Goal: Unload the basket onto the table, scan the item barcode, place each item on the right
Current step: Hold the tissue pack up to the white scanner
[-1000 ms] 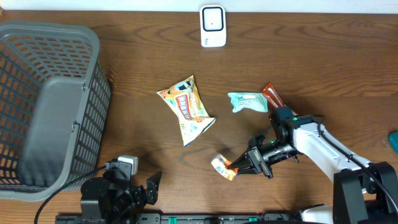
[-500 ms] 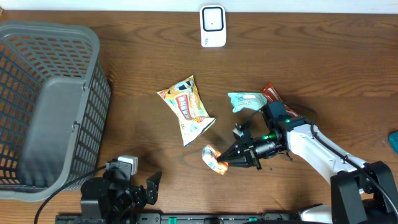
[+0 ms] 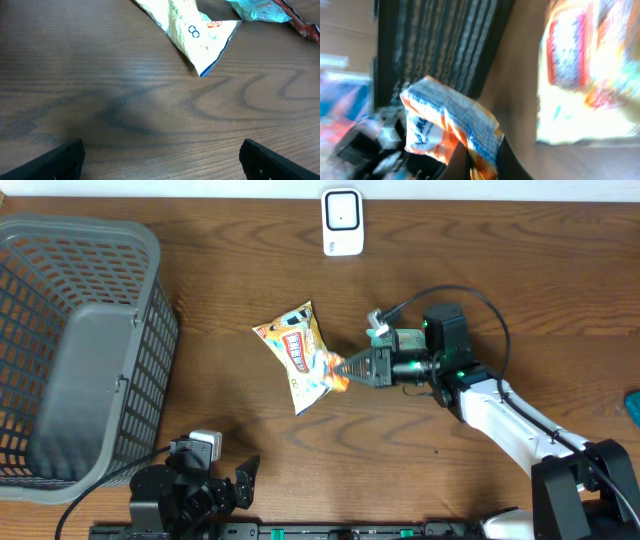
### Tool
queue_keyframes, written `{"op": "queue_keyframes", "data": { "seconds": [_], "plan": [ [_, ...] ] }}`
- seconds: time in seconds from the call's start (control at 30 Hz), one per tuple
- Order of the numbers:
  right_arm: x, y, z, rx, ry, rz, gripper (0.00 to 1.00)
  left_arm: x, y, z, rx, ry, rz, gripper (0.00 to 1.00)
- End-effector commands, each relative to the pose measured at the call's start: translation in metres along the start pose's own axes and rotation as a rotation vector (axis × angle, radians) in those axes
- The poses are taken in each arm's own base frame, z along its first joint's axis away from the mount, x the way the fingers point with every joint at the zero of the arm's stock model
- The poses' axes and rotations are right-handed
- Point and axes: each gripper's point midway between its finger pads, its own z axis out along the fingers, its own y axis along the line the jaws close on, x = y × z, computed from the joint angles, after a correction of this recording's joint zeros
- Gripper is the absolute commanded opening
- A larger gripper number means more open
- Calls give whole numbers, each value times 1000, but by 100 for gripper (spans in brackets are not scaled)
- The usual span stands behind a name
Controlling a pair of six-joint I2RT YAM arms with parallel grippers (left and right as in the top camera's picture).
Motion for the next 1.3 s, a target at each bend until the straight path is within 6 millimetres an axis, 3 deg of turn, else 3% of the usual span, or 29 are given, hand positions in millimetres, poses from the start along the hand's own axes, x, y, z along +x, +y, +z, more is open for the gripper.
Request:
{"op": "queue_keyframes", "data": {
  "seconds": [0.0, 0.23, 0.57, 0.8, 0.93, 1.13, 1.27],
  "plan": [
    [-45, -26, -8, 224, -230, -98, 1, 3, -2, 0, 11, 13, -3, 99],
    [-91, -61, -34, 615, -474, -340, 1, 3, -2, 0, 11, 13, -3, 99],
    [-146, -55, -64, 854, -673, -544, 1, 3, -2, 0, 11, 13, -3, 98],
    [-203, -55, -46, 899, -692, -658, 1, 3, -2, 0, 11, 13, -3, 99],
    [-248, -77, -41, 1013, -773, -701, 1, 3, -2, 0, 11, 13, -3, 98],
    [-294, -105, -12, 1040, -795, -770, 1, 3, -2, 0, 11, 13, -3, 99],
    [-322, -122, -8, 1093, -860, -760, 1, 3, -2, 0, 11, 13, -3, 99]
  ]
}}
